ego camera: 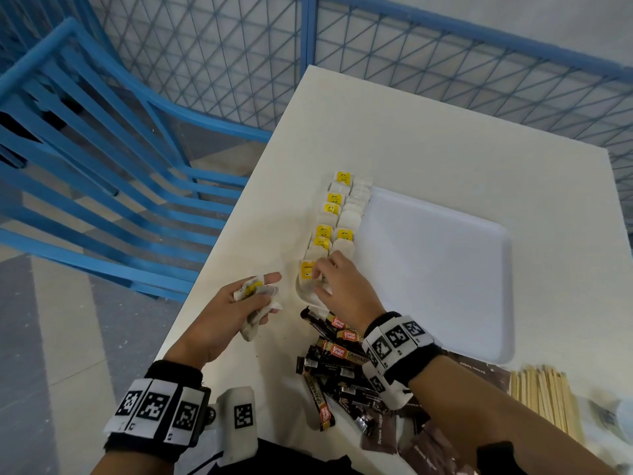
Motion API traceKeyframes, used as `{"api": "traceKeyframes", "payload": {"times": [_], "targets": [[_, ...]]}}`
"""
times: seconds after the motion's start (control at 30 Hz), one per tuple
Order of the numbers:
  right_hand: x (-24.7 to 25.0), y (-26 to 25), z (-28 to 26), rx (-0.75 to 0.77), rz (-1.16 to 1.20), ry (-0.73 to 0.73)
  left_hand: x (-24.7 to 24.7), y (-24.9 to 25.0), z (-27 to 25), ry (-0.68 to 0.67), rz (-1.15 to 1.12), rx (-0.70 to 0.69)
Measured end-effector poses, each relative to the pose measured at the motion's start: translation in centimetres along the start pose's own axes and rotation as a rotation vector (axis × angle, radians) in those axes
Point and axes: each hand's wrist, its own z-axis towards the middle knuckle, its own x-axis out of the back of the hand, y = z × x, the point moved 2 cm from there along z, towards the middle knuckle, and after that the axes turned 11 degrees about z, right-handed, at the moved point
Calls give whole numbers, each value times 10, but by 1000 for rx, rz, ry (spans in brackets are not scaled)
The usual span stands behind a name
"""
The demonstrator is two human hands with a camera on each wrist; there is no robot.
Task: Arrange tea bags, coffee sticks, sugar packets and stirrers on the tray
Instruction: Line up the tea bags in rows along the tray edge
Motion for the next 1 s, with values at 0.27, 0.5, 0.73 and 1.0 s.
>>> {"api": "traceKeyframes", "payload": {"times": [0.27, 0.5, 0.73, 1.0], "targets": [[-8, -1, 1, -41, -98, -79, -2, 0, 1, -31, 27, -3], [-7, -2, 6, -95, -51, -42, 0, 0, 1, -24, -19, 11], [-1, -15, 1, -20, 132, 116, -7, 3, 5, -69, -167, 17], [8, -44, -15, 120, 545, -24, -13, 7, 6, -96, -153, 7]]}}
